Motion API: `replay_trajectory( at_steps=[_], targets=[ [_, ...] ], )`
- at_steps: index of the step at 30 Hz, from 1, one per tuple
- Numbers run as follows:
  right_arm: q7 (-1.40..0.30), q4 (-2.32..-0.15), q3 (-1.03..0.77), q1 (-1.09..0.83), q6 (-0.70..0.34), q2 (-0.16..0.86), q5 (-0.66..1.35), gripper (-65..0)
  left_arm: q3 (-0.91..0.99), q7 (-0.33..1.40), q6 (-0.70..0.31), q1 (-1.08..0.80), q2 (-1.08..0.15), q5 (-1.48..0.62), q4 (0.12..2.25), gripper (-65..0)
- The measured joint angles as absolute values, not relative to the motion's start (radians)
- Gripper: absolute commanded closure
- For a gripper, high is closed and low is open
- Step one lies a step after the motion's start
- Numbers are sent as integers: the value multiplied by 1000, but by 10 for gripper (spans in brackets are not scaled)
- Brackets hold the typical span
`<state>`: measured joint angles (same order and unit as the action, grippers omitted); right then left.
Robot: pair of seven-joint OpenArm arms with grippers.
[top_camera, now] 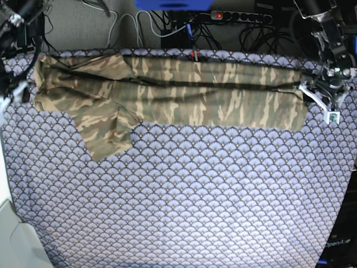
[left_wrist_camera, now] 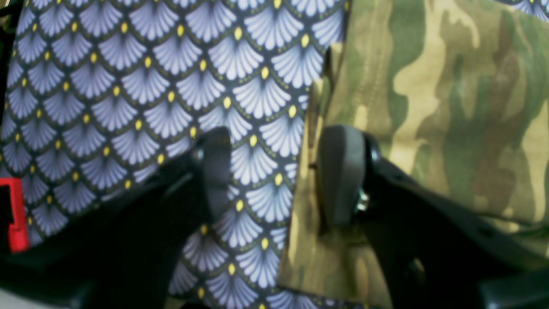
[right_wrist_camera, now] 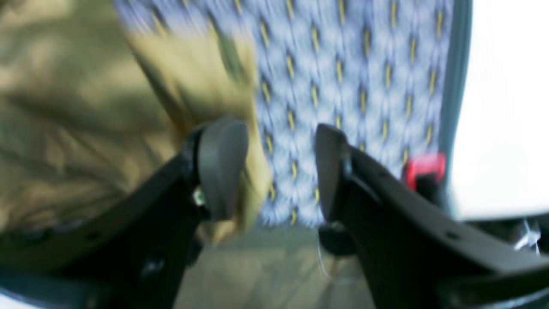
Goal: Fold the T-shirt properly
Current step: 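Open the right gripper and raise it off the strip end, then grasp the hanging sleeve with the right gripper and fold it onto the strip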
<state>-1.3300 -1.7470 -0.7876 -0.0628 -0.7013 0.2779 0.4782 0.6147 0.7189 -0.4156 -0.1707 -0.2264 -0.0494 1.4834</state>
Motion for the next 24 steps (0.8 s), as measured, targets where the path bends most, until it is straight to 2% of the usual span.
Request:
replay_trajectory(
  at_steps=[4, 10, 24],
  targets=[
    [-1404, -1683, -641, 83, -698, 317, 474, -306, 614, 719, -416, -173, -230, -51, 1484, -332],
    [-1384, -1459, -414, 258, -698, 292, 475, -306, 616, 718, -416, -175, -221, -50, 1489, -332],
    [-1043, -925, -215, 430, -699, 327, 455, -306, 619, 719, -416, -174, -219, -49, 1490, -332]
  ],
)
